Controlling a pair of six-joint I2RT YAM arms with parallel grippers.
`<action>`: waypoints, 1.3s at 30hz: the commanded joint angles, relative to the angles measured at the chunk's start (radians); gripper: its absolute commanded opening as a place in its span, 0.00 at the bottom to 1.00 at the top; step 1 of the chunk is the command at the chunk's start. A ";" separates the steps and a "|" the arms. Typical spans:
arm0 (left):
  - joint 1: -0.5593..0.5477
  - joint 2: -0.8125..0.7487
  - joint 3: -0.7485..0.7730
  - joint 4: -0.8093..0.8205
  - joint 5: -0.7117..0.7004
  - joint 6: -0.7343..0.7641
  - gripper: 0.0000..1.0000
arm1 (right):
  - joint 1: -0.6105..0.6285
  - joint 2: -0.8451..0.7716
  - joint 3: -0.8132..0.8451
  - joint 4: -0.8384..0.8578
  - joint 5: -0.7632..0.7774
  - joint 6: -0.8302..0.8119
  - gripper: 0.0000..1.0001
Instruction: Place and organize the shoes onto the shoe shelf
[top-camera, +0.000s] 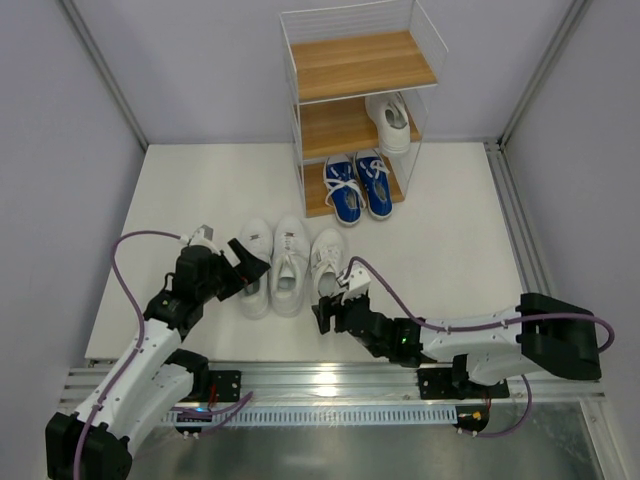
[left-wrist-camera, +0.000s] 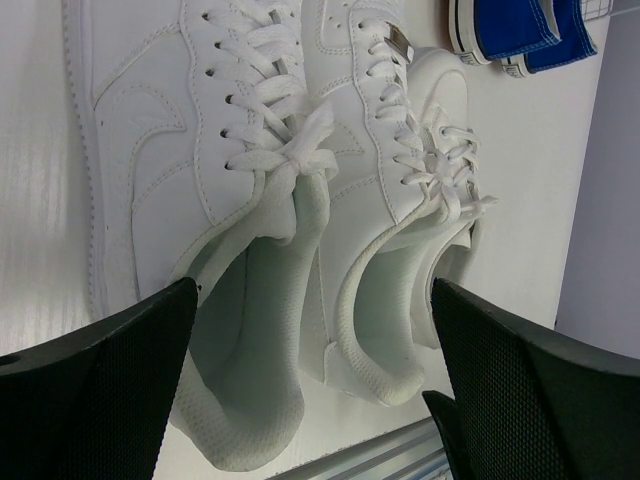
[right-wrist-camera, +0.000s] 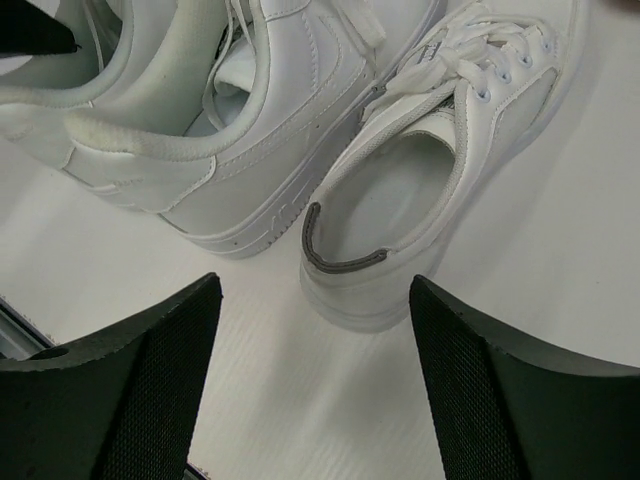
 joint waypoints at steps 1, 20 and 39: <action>0.008 -0.004 0.013 -0.018 -0.033 0.034 0.99 | 0.035 0.047 0.089 0.035 0.142 0.148 0.78; 0.008 0.003 0.001 -0.011 -0.027 0.033 1.00 | 0.022 0.393 0.291 -0.352 0.354 0.571 0.61; 0.009 0.032 0.002 0.015 -0.011 0.027 1.00 | -0.241 -0.012 0.057 -0.299 -0.069 -0.004 0.66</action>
